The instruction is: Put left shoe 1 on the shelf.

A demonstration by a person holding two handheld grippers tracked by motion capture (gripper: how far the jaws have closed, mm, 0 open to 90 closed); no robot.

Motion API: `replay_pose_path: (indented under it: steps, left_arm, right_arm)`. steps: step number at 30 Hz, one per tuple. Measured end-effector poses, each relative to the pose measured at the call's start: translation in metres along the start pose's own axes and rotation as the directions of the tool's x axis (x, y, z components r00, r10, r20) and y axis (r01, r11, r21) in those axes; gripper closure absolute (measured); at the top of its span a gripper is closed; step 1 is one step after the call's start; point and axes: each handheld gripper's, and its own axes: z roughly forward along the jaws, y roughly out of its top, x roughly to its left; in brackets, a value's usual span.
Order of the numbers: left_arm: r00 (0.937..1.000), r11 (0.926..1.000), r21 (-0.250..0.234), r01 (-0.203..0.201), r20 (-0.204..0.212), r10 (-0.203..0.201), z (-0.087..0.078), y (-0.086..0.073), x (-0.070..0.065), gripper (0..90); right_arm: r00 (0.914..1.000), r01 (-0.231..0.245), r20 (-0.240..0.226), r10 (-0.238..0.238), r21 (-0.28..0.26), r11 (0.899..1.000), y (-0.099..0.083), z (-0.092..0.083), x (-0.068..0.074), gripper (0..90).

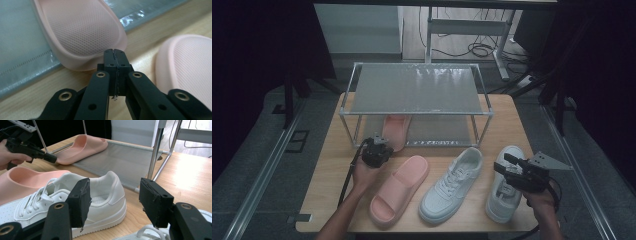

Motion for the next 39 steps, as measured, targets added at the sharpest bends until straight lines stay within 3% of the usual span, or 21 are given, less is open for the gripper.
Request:
replay_pose_path:
  steps: [12, 28, 33, 39]
  left_arm:
    - [0.9995, 1.0000, -0.008, 0.006, -0.030, -0.006, 0.014, 0.010, 0.000, 90.0]
    - [0.9995, 0.9999, -0.010, 0.013, -0.028, -0.013, 0.018, 0.014, 0.001, 89.8]
    - [0.9999, 0.9999, -0.011, 0.011, -0.003, -0.011, 0.008, 0.010, -0.002, 89.1]
    - [0.9986, 0.9990, -0.039, 0.021, 0.049, -0.019, -0.017, 0.000, -0.006, 90.0]
  right_arm:
    - [1.0000, -0.002, 0.001, 0.002, -0.002, 1.000, 0.000, -0.001, -0.001, 42.7]
    - [1.0000, -0.001, 0.006, 0.001, -0.006, 1.000, 0.000, -0.002, -0.001, 42.7]
    - [0.9999, 0.001, 0.014, 0.000, -0.018, 1.000, 0.001, -0.004, -0.002, 43.0]
    - [0.9999, -0.004, 0.013, 0.004, -0.016, 1.000, 0.000, -0.003, -0.002, 43.0]
